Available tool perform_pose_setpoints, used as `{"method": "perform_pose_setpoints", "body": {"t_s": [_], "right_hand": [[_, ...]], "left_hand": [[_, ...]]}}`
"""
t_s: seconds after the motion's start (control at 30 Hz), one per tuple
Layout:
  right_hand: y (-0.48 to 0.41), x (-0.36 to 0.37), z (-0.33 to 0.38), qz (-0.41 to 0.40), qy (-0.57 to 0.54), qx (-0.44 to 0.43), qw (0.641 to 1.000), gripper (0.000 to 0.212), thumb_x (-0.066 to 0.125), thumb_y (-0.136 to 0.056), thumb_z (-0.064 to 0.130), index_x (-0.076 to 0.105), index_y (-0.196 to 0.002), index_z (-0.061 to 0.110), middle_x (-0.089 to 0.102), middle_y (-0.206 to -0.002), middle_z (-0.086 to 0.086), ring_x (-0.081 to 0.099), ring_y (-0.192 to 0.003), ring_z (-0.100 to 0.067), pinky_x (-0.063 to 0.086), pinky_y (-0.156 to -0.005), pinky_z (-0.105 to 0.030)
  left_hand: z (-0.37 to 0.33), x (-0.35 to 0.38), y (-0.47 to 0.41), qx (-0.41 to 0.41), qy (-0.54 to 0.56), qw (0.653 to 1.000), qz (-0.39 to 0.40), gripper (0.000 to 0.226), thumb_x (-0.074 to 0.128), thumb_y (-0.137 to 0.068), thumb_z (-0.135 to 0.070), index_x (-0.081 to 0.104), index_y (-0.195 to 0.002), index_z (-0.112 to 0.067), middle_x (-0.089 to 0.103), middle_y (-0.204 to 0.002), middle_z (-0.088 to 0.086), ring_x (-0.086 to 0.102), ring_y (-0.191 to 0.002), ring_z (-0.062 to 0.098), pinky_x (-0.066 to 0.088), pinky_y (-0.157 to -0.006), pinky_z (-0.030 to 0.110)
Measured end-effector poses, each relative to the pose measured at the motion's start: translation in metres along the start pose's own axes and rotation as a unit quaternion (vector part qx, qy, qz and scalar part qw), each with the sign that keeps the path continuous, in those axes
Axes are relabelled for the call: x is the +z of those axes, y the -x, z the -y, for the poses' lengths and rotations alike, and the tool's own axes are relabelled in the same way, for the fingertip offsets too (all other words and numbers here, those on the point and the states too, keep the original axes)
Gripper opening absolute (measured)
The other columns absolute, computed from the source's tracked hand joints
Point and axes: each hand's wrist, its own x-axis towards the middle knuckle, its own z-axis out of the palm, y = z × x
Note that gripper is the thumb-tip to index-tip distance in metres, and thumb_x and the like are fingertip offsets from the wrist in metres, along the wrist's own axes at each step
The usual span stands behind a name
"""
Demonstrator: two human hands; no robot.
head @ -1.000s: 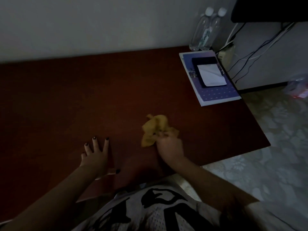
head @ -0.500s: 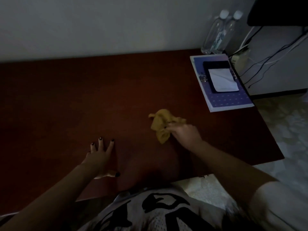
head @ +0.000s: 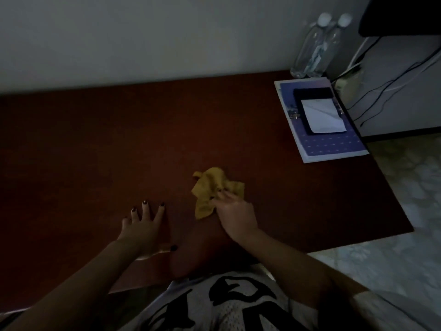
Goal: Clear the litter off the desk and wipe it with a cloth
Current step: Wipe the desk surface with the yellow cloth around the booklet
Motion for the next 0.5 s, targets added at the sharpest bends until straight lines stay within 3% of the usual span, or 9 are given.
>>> {"method": "perform_pose_setpoints", "body": {"t_s": [0.17,0.27,0.37,0.47,0.5], "right_hand": [[0.026,0.003,-0.015,0.066,-0.004,-0.207,0.976,0.014,0.072,-0.081,0.023,0.074,-0.093,0.031,0.069,-0.112,0.008,0.063,-0.108,-0.009,0.056,-0.064,-0.022],[0.038,-0.013,-0.054,0.1,-0.023,-0.267,0.958,0.024,0.08,-0.073,0.021,0.074,-0.092,0.035,0.069,-0.112,0.012,0.063,-0.107,-0.006,0.055,-0.059,-0.018],[0.037,-0.032,-0.096,0.133,-0.033,-0.255,0.957,0.027,0.079,-0.074,0.018,0.074,-0.096,0.032,0.067,-0.116,0.011,0.063,-0.106,-0.007,0.056,-0.056,-0.023],[0.012,-0.045,-0.119,0.17,-0.032,-0.223,0.959,0.024,0.065,-0.086,0.02,0.072,-0.107,0.03,0.062,-0.125,0.009,0.061,-0.112,-0.014,0.057,-0.073,-0.042],[0.0,-0.047,-0.122,0.164,-0.028,-0.223,0.961,0.025,0.064,-0.086,0.019,0.072,-0.107,0.029,0.062,-0.124,0.007,0.063,-0.109,-0.015,0.057,-0.073,-0.041]], "left_hand": [[-0.011,-0.012,-0.008,-0.048,0.03,0.997,-0.058,0.098,0.047,-0.08,-0.071,-0.001,-0.15,-0.02,0.016,-0.151,0.02,0.034,-0.133,0.04,0.03,-0.106,0.055],[-0.015,-0.023,-0.014,-0.064,0.07,0.993,-0.072,0.089,0.044,-0.086,-0.065,-0.005,-0.15,-0.027,0.017,-0.15,0.015,0.046,-0.123,0.037,0.035,-0.102,0.054],[-0.016,-0.025,-0.019,-0.056,0.086,0.994,-0.037,0.089,0.04,-0.087,-0.067,-0.016,-0.147,-0.034,-0.01,-0.157,0.014,0.032,-0.135,0.042,0.029,-0.107,0.057],[-0.018,-0.019,-0.022,-0.036,0.117,0.992,0.008,0.1,0.044,-0.081,-0.071,-0.023,-0.144,-0.033,-0.028,-0.152,0.017,0.009,-0.142,0.045,0.018,-0.112,0.06],[-0.018,-0.018,-0.022,-0.034,0.132,0.991,0.013,0.103,0.046,-0.079,-0.072,-0.024,-0.144,-0.033,-0.029,-0.152,0.017,0.005,-0.142,0.046,0.015,-0.113,0.06]]}}
